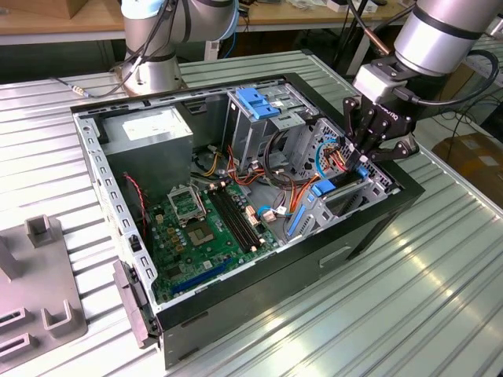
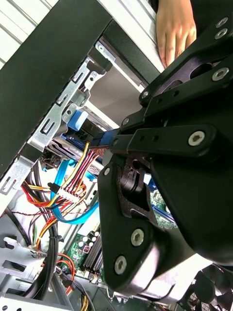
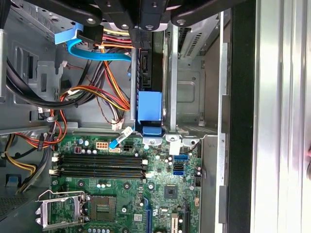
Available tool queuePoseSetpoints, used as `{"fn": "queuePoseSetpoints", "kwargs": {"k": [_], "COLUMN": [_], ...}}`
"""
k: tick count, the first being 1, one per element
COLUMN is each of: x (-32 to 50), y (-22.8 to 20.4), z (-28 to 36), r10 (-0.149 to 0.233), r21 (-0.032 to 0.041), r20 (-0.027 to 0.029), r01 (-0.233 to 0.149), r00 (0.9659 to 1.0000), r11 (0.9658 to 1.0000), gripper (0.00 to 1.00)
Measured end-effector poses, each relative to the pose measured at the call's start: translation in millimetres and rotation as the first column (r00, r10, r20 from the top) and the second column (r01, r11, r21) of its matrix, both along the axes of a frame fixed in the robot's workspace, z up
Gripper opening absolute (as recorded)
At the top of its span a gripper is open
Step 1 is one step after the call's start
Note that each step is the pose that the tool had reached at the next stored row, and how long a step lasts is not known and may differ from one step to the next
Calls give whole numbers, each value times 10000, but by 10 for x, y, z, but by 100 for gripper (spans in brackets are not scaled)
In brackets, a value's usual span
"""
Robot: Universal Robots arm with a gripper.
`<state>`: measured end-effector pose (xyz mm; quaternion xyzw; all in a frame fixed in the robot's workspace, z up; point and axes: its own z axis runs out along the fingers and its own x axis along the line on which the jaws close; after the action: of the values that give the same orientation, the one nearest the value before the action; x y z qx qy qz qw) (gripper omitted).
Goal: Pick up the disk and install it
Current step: 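Insert the second disk wire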
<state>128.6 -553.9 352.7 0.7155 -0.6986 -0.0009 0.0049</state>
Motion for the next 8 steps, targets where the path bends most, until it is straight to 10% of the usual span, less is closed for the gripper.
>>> {"fn": "queuePoseSetpoints", "kwargs": {"k": [8], "x": [-33], "y": [-1], "z": [84], "r10": [4], "r21": [44], "r20": [-4], "r01": [-4], "r00": [10000], "r11": [10000], "gripper": [10]}}
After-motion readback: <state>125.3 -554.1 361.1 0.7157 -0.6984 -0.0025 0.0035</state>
